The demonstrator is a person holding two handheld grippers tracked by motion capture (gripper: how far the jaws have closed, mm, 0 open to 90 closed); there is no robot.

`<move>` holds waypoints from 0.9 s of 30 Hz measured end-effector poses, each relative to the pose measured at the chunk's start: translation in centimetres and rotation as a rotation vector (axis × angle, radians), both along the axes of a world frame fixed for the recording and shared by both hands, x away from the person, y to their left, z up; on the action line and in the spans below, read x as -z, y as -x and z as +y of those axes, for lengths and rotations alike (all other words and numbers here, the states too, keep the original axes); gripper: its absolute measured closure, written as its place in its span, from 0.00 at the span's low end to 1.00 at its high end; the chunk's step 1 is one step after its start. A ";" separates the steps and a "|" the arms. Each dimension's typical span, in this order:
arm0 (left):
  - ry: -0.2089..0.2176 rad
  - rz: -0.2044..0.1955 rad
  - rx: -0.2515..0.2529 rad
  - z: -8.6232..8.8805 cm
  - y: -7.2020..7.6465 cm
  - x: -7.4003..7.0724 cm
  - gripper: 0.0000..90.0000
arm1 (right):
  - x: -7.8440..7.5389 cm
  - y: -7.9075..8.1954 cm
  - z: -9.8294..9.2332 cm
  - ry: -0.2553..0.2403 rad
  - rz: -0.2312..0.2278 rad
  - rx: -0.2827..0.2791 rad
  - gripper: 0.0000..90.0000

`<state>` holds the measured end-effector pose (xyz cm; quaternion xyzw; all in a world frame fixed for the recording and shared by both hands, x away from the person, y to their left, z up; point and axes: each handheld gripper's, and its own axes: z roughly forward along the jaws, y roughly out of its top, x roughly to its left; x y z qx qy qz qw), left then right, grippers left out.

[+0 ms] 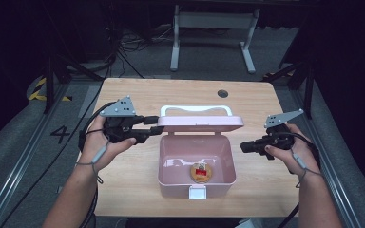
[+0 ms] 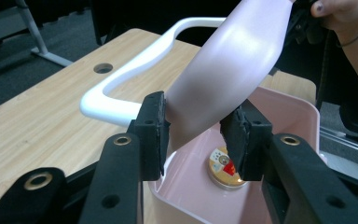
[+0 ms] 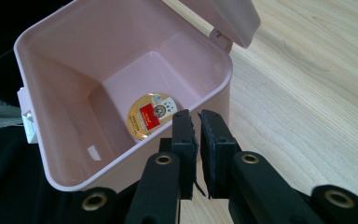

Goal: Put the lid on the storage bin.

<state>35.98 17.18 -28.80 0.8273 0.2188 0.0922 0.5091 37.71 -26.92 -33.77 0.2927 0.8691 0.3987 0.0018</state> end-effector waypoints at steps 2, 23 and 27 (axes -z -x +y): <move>-0.009 0.007 0.003 0.0 0.3 0.1 0.68 | 0.0 0.0 0.0 -0.001 -0.001 -0.003 0.94; -0.054 0.036 0.037 0.1 1.0 0.5 0.64 | -1.3 1.0 0.9 -0.060 -0.068 -0.042 1.00; -0.051 0.057 0.047 0.3 1.0 0.6 0.64 | -1.7 1.1 1.1 -0.098 -0.094 -0.040 1.00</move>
